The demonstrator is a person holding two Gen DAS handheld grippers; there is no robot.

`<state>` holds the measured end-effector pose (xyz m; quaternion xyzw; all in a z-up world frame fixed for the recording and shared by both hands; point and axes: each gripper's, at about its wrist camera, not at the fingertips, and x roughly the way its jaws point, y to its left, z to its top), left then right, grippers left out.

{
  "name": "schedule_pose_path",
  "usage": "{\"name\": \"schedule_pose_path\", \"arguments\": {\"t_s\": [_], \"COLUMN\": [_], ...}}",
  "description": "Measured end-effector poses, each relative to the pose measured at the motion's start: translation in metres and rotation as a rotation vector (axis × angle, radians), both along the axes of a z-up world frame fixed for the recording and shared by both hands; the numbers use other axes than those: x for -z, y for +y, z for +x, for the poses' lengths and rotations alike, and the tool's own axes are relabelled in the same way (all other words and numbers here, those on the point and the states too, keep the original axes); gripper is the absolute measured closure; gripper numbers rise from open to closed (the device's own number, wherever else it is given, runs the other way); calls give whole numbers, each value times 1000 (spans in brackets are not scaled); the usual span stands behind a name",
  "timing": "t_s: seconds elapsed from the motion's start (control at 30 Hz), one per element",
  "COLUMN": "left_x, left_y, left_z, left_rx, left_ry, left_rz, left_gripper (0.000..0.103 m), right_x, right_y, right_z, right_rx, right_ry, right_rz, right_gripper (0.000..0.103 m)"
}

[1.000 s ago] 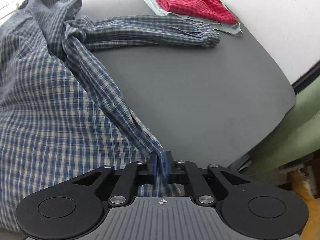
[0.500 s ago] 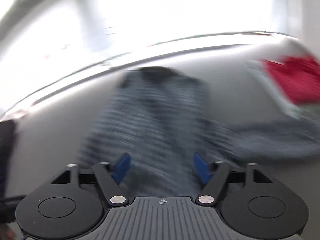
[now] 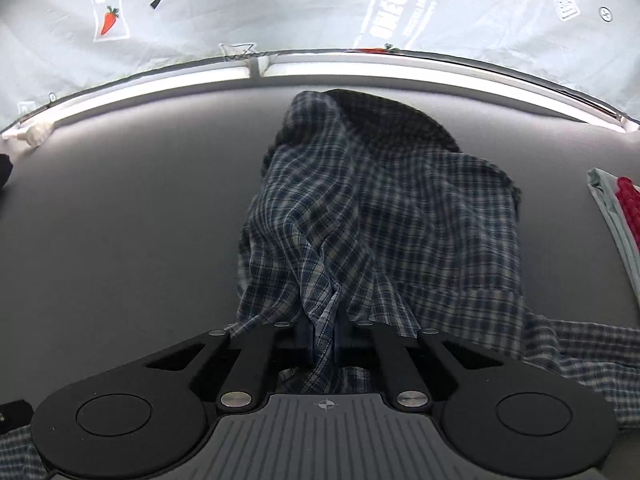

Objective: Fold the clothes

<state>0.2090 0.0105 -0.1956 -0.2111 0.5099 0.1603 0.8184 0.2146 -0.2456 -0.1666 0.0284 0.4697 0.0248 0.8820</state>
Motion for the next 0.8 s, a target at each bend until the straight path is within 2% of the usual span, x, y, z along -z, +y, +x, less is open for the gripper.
{"name": "schedule_pose_path", "arguments": {"t_s": [0.13, 0.37, 0.47, 0.57, 0.67, 0.8], "left_x": [-1, -4, -5, -4, 10, 33], "left_y": [-19, -79, -107, -133, -142, -141], "left_z": [14, 56, 76, 95, 113, 132], "left_rx": [61, 269, 358, 434, 418, 337], "left_ry": [-15, -63, -103, -134, -106, -39], "left_rz": [-26, -81, -131, -181, -241, -381], "left_gripper": [38, 37, 25, 25, 25, 27], "right_x": [-9, -3, 8, 8, 11, 11], "right_y": [-46, -102, -115, -123, -125, -126], "right_z": [-14, -36, -33, -35, -35, -37], "right_rx": [78, 163, 187, 202, 208, 218], "right_ry": [17, 60, 68, 72, 71, 70], "right_rz": [86, 175, 212, 239, 260, 283], "right_gripper": [92, 92, 91, 91, 91, 90]}}
